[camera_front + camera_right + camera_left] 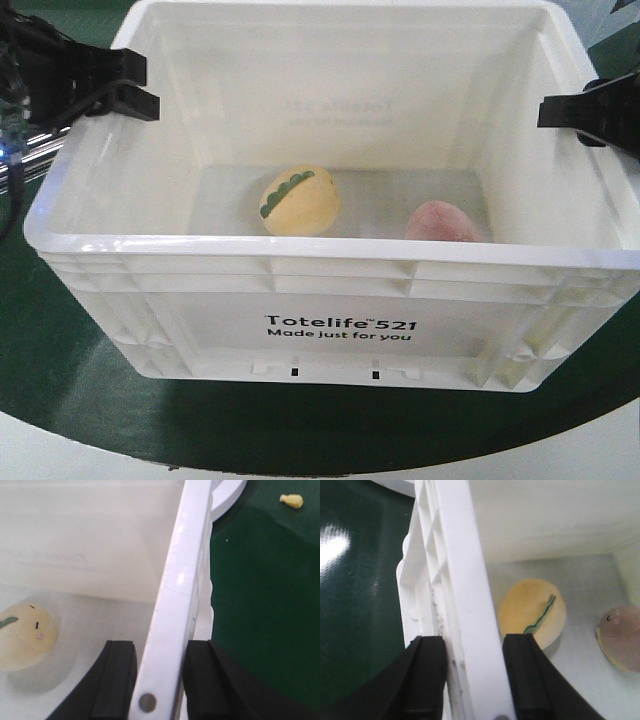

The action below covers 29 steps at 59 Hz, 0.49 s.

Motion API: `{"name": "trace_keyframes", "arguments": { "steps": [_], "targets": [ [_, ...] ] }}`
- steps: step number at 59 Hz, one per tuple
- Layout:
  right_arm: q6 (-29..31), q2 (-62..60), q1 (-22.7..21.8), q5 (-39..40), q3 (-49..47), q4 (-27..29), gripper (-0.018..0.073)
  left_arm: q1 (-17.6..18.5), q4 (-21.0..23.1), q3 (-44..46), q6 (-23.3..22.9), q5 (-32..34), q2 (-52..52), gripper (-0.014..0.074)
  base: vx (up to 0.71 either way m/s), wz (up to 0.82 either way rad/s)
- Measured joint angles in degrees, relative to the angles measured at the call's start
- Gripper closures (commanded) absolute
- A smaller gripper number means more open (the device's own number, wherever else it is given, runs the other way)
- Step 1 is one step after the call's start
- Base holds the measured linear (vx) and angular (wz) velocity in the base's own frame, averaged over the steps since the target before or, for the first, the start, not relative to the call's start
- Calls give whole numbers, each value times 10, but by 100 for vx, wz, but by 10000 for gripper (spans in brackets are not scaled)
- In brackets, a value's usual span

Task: Place moving items into box and shelve
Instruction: 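Lift the crate by its rims with both grippers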

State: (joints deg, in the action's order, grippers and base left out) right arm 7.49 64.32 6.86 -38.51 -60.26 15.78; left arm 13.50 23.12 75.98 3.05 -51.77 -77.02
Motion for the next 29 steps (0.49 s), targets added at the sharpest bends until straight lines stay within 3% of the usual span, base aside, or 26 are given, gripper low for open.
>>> {"name": "trace_keyframes", "arguments": {
  "steps": [29],
  "targets": [
    [1, -22, 1, -1, 0, 7, 565, 0, -3, 0, 0, -8, 30, 603, 0, 0]
  ]
}}
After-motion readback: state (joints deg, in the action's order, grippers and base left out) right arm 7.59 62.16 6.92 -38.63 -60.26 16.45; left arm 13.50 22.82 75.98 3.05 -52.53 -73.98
